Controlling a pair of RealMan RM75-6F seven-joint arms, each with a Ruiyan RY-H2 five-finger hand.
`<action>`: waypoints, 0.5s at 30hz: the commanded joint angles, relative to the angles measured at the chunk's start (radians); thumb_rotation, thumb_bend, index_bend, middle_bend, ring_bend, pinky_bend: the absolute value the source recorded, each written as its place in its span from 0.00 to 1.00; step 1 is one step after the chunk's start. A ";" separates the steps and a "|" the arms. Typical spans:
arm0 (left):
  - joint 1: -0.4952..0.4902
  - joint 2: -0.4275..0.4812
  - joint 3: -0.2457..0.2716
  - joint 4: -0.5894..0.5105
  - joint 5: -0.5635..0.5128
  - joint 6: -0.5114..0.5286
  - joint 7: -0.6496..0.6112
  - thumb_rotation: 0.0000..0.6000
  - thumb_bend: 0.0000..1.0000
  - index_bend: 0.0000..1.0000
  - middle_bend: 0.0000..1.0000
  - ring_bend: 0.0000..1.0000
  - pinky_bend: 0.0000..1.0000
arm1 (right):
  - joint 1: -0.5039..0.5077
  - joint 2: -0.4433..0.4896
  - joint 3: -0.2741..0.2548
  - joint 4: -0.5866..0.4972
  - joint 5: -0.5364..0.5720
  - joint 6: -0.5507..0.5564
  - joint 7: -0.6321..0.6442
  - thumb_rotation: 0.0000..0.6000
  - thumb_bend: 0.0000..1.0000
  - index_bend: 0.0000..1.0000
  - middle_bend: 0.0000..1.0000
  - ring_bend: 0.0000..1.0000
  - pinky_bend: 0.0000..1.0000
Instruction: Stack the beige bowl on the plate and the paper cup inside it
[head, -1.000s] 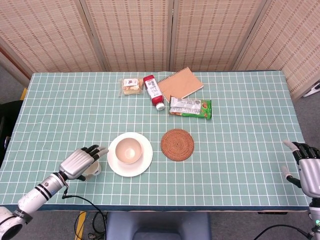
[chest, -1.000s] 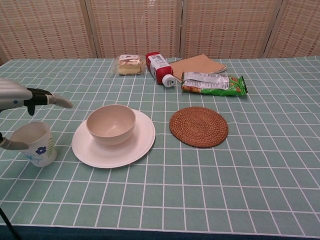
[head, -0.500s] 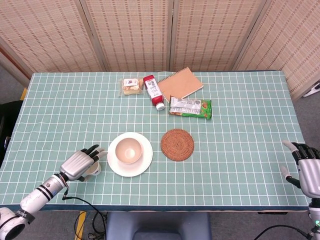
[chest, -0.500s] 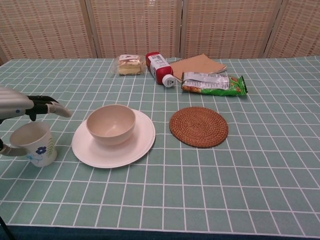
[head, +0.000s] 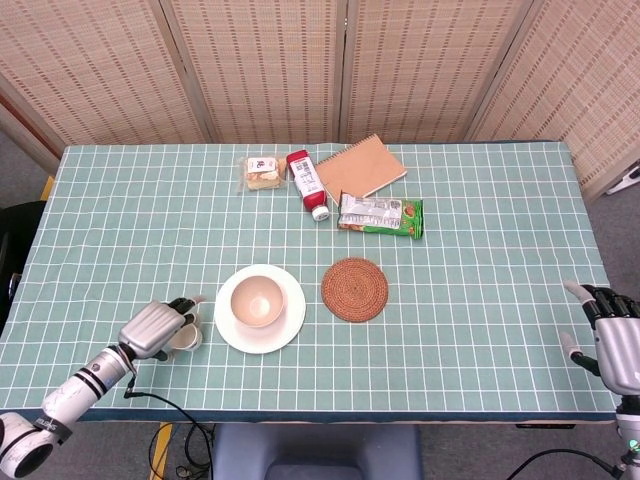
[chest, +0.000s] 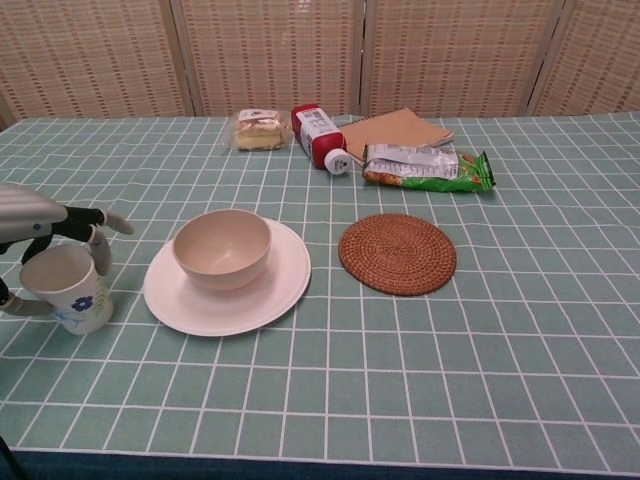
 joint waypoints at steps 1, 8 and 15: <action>0.002 -0.012 -0.003 0.021 0.008 0.006 -0.019 1.00 0.24 0.42 0.12 0.29 0.62 | 0.000 0.000 0.000 -0.002 0.000 0.000 -0.001 1.00 0.26 0.20 0.25 0.20 0.25; -0.008 0.008 -0.015 0.013 0.010 0.002 -0.029 1.00 0.24 0.43 0.16 0.32 0.65 | 0.003 0.001 0.002 -0.005 0.003 -0.002 -0.006 1.00 0.26 0.20 0.25 0.20 0.25; -0.055 0.089 -0.076 -0.062 0.000 -0.003 -0.063 1.00 0.24 0.43 0.16 0.31 0.65 | 0.010 0.001 0.003 -0.007 0.004 -0.010 -0.012 1.00 0.26 0.20 0.25 0.20 0.25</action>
